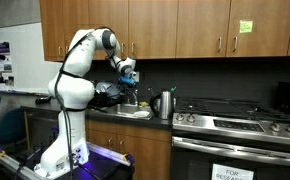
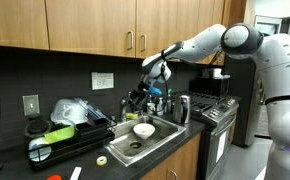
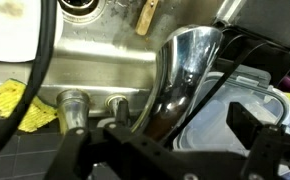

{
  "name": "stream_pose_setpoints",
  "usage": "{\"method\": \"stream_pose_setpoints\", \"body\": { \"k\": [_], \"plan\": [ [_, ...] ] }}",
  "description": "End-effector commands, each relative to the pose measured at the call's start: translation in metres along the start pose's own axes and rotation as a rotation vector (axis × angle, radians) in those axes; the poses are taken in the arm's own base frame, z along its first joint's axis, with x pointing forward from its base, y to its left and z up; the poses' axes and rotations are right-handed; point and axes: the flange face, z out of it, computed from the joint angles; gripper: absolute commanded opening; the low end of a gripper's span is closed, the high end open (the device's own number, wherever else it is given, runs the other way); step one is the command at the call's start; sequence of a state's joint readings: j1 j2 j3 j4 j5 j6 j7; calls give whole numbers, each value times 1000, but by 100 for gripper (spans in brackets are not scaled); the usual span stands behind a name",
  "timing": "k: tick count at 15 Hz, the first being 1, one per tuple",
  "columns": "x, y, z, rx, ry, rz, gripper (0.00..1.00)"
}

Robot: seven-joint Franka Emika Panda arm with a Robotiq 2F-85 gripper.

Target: Move the faucet to the left

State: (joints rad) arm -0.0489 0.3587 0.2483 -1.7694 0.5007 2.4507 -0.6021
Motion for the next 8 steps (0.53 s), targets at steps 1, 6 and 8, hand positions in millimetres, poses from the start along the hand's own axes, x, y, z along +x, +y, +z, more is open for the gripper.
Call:
{"method": "stream_pose_setpoints", "body": {
  "k": [1,6,8],
  "plan": [
    [0,-3,-3,-10,9,-2,100],
    [-5,-9,-10,-25,18,-8,100],
    [-5,-9,-9,-26,18,-7,100]
  ]
}}
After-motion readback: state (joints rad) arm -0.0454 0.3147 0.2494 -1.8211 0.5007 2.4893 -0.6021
